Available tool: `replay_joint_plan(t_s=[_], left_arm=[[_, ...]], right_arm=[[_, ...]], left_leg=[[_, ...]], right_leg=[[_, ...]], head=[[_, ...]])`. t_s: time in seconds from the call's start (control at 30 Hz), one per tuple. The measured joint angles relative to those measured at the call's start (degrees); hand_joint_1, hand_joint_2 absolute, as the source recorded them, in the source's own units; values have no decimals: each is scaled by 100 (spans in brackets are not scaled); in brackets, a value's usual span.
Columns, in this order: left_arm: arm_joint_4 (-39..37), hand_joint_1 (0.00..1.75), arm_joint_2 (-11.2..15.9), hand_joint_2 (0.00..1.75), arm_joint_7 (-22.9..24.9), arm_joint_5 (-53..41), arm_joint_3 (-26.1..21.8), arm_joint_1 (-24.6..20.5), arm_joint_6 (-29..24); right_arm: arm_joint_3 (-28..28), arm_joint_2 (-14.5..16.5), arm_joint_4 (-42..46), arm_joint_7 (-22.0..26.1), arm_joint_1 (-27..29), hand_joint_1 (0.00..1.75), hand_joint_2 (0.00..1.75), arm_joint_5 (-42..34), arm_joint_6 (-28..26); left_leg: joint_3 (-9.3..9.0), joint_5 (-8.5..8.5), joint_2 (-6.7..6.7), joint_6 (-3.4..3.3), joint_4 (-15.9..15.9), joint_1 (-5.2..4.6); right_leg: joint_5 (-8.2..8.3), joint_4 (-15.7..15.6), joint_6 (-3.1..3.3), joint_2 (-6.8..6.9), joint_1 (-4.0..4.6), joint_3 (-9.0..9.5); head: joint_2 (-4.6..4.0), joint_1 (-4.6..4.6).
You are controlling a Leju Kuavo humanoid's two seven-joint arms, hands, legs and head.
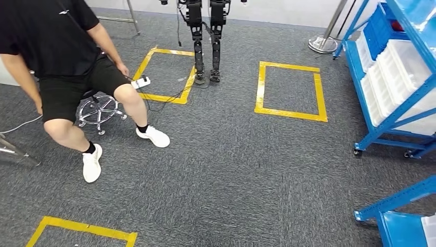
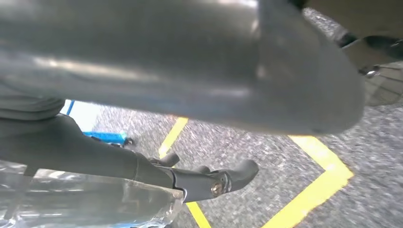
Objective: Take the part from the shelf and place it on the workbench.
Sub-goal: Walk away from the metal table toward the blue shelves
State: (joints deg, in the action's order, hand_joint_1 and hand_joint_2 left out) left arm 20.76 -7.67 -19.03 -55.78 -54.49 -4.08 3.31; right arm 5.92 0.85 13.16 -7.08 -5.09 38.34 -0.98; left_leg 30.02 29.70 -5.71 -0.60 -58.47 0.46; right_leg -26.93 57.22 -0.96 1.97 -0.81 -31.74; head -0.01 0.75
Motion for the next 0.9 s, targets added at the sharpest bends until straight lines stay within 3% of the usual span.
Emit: replay_joint_plan(t_s=[0.07,0.1,0.13,0.17,0.2,0.27,0.33,0.4,0.47,0.53,0.6,0.67,0.7,0.73,0.77,0.8,0.87,0.9], left_arm=[[-7,0,10,0,-1,-1,7,7,-4],[-14,0,15,0,-1,-2,9,16,-7],[-24,0,16,0,-1,-2,10,27,-8],[-33,0,18,0,-1,-2,11,33,-10],[-40,0,20,0,-1,-2,11,36,-11],[-49,0,26,0,-1,-2,11,35,-20],[-64,0,37,0,-8,-2,13,29,-40],[-89,0,43,0,-18,3,16,22,-68],[-110,0,43,0,-22,8,25,13,-89],[-133,0,43,0,-20,22,33,-6,-99],[-158,0,50,0,-10,45,33,-11,-108],[-184,0,66,0,3,66,33,-6,-116],[-199,0,72,0,8,74,33,-9,-122],[-213,0,76,0,11,84,35,-15,-128],[-227,0,76,0,13,93,37,-23,-137],[-241,0,79,0,14,100,38,-34,-145],[-263,0,92,0,15,119,39,-49,-158],[-271,0,98,0,15,129,39,-58,-162]], right_arm=[[1,7,0,0,3,0,0,0,0],[2,11,0,0,-2,0,0,0,0],[2,15,0,0,-4,0,0,0,0],[2,17,0,0,0,0,0,0,0],[2,20,0,1,9,0,0,0,0],[2,24,0,1,21,0,0,4,0],[2,30,0,2,8,0,0,15,-2],[3,34,0,5,-9,0,0,30,-7],[9,30,0,6,-5,0,0,38,-8],[25,20,0,7,2,0,0,41,-2],[37,15,0,12,-23,0,0,49,8],[41,10,0,16,-44,0,0,63,11],[44,6,0,16,-42,0,0,70,12],[47,1,0,15,-35,0,0,77,13],[51,-4,0,12,-31,0,0,86,13],[55,-8,0,10,-34,0,0,96,13],[65,-11,0,3,-71,0,0,113,14],[71,-11,0,0,-87,0,0,119,18]], left_leg=[[195,319,341,48,-470,31],[367,521,478,54,-850,34],[550,680,547,59,-1234,36],[684,734,573,63,-1488,38],[738,682,583,66,-1560,43],[528,277,640,67,-1035,74],[222,-31,857,59,-338,117],[130,-68,967,21,-95,102],[132,-108,846,-66,-53,68],[124,-166,710,-171,9,69],[132,-193,553,-232,40,60],[150,-194,382,-245,39,44],[155,-193,300,-243,38,42],[154,-192,227,-237,37,44],[149,-187,157,-227,36,46],[136,-179,91,-206,33,43],[99,-141,-34,-127,22,11],[76,-125,-93,-85,23,-5]], right_leg=[[41,-15,92,-116,-55,22],[53,-12,123,-182,-35,11],[61,-9,142,-253,-20,3],[64,-6,146,-329,-8,0],[64,-1,146,-404,0,2],[62,27,142,-559,2,6],[57,77,122,-703,15,-24],[73,94,55,-815,30,-93],[107,89,-29,-883,21,-169],[21,277,-51,-673,20,-303],[-270,893,-19,-374,12,-621],[-526,1590,-30,-286,-21,-959],[-544,1717,-69,-269,-40,-1006],[-479,1614,-123,-244,-58,-931],[-361,1312,-180,-188,-77,-750],[-230,897,-225,-43,-91,-501],[-61,255,-217,231,-65,-125],[-34,118,-181,301,-44,-61]], head=[[-1,-15],[-1,-17],[-1,-17],[-1,-16],[-1,-16],[0,-17],[-1,-14],[-1,-8],[-1,-6],[0,9],[0,40],[0,57],[0,58],[-1,60],[0,60],[0,62],[0,56],[-1,49]])
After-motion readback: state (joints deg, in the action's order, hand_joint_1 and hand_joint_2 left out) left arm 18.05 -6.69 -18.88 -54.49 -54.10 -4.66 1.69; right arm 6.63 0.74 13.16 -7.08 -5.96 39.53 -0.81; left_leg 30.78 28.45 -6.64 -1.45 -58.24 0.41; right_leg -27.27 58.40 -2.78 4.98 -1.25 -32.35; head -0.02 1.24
